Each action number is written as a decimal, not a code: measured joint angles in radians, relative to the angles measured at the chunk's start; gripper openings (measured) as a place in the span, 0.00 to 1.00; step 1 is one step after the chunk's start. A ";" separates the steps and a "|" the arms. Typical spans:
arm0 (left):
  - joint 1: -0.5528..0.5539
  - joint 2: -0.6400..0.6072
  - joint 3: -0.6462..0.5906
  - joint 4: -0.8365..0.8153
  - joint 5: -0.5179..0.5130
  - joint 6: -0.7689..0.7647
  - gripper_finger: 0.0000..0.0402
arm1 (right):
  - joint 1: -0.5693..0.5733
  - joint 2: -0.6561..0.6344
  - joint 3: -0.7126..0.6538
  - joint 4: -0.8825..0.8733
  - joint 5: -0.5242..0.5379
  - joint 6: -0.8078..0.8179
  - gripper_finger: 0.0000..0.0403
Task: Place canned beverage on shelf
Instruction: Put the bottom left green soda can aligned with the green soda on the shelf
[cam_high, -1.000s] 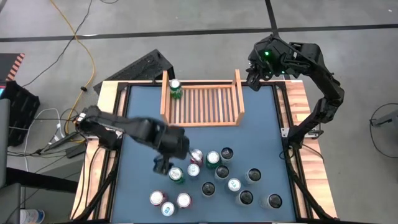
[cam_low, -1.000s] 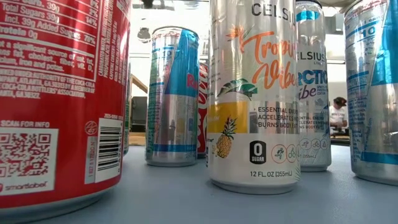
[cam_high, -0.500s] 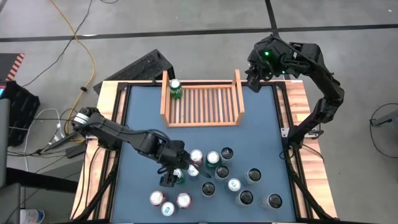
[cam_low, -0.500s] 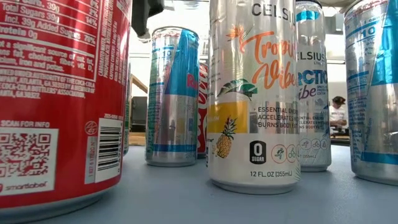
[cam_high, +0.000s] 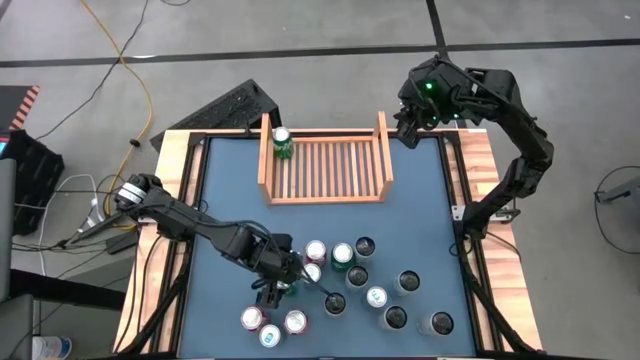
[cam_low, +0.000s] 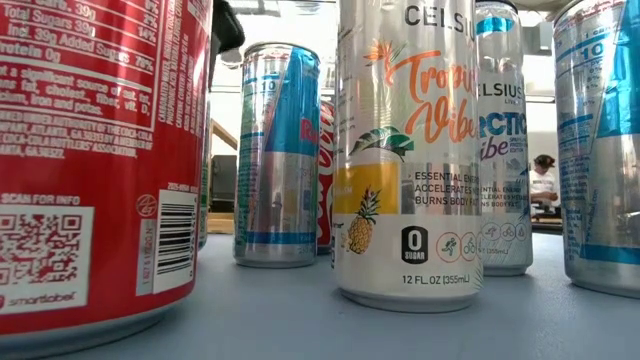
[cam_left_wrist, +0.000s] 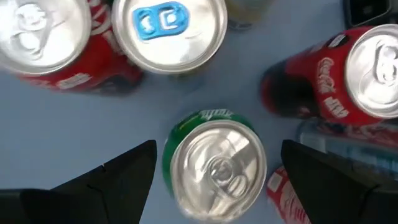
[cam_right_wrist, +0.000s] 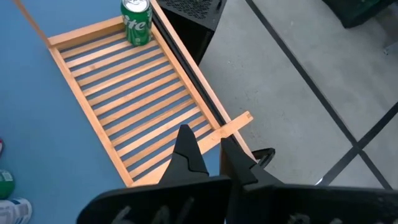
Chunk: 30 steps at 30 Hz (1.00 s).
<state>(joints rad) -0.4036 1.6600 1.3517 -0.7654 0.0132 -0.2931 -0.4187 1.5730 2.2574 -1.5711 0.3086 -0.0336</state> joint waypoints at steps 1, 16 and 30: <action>0.005 0.000 -0.012 0.023 0.014 -0.002 0.82 | 0.000 0.000 0.000 0.000 0.000 -0.001 0.00; 0.032 0.000 -0.098 0.092 0.035 0.002 0.82 | 0.019 0.034 0.001 0.000 0.004 -0.025 0.00; 0.025 -0.001 -0.097 0.082 0.012 -0.009 0.68 | 0.019 0.066 -0.001 0.000 0.005 -0.033 0.00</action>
<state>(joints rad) -0.3786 1.6590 1.2545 -0.6829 0.0255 -0.3019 -0.3996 1.6389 2.2564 -1.5715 0.3138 -0.0664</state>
